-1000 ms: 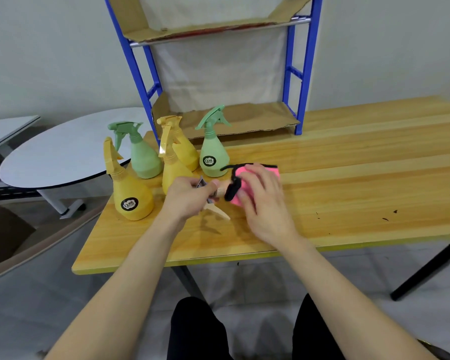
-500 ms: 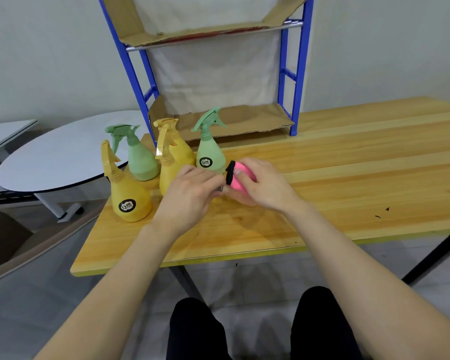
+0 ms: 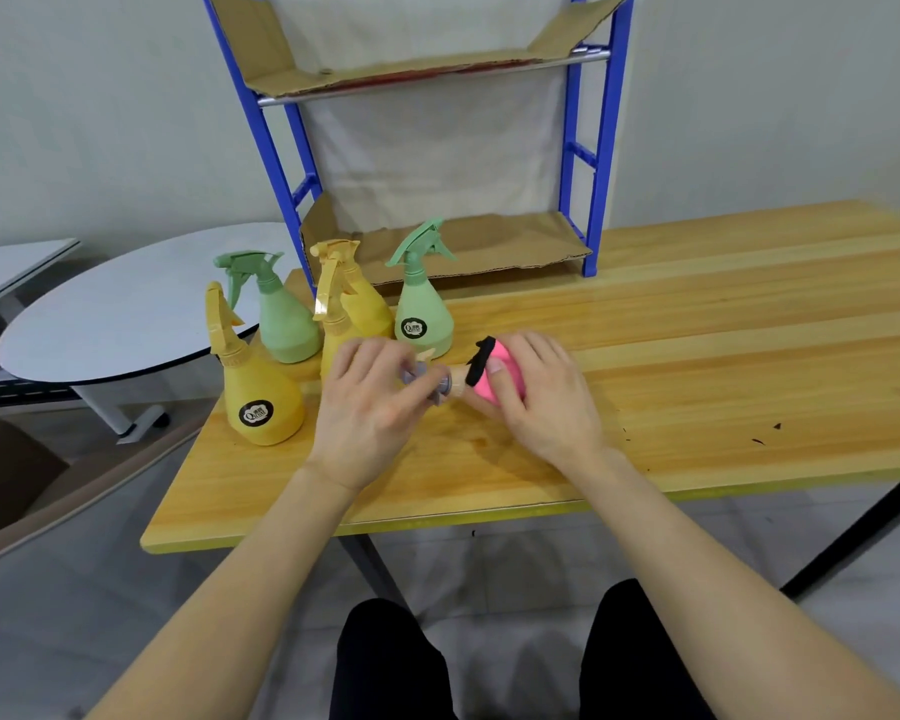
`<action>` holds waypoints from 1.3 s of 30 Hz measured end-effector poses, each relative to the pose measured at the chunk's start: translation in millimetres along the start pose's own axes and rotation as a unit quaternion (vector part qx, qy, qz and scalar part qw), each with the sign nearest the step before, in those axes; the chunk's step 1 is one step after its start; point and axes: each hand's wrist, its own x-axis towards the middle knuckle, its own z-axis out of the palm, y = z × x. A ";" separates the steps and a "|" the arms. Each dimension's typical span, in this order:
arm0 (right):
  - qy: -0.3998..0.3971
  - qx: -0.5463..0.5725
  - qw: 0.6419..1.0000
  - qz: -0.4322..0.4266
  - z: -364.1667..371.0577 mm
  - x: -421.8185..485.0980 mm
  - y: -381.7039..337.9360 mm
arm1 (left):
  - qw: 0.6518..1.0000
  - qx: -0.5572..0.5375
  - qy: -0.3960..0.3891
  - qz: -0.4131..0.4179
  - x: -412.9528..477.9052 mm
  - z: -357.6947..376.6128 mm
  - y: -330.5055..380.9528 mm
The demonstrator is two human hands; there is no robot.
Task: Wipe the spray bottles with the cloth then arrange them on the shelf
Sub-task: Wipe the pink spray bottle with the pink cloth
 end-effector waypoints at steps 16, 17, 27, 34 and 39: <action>-0.012 0.010 1.000 0.024 -14.6 -32.5 0.4 | 0.775 -0.428 -0.129 -0.446 36.8 -7.8 27.1; -0.019 -0.001 1.000 0.017 -15.8 -32.1 -0.1 | 0.788 -0.423 -0.130 -0.428 35.9 -6.3 27.2; -0.049 -0.056 0.997 0.008 -7.9 1.2 -19.2 | 0.829 -0.368 -0.168 -0.387 26.6 -4.3 17.0; -0.053 -0.022 0.998 0.007 -10.6 -2.7 -17.0 | 0.838 -0.368 -0.213 -0.342 18.6 -7.4 2.2; -0.160 0.131 0.973 0.105 -26.4 20.5 -2.9 | 0.856 -0.384 -0.191 -0.287 9.0 -11.5 5.2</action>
